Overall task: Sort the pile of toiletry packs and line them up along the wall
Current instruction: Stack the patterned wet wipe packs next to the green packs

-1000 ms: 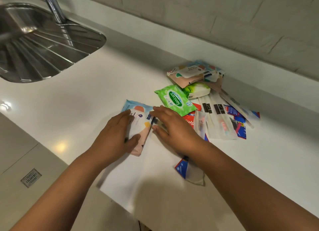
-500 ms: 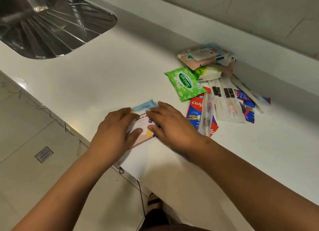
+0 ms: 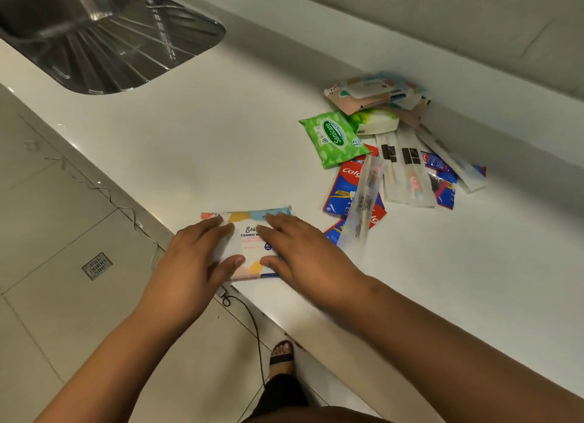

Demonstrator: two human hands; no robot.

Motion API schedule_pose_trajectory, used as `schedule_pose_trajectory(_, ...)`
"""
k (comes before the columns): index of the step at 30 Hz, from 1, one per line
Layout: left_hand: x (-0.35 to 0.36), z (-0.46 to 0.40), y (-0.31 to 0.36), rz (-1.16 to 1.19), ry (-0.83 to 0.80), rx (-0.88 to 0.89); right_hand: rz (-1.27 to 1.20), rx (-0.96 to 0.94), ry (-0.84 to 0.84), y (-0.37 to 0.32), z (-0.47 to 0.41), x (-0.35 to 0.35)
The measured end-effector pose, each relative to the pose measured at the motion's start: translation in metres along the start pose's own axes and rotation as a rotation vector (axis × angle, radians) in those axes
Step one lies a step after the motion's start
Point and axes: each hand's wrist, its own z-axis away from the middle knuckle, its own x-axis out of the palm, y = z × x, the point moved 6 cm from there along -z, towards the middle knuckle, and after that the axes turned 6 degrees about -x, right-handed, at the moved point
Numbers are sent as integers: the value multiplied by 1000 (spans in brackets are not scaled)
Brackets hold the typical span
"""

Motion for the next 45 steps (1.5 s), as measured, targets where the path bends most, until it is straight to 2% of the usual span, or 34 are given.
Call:
schedule_pose_trajectory(18, 36, 123, 99, 41, -48, -42, -45, 73, 34, -14, 169, 1)
schedule_pose_trajectory(36, 99, 143, 234, 44, -239, 230, -20, 399, 122, 36, 325, -28)
schedule_pose_trajectory(45, 132, 118, 306, 69, -323, 418, -29, 616, 251, 73, 380, -49)
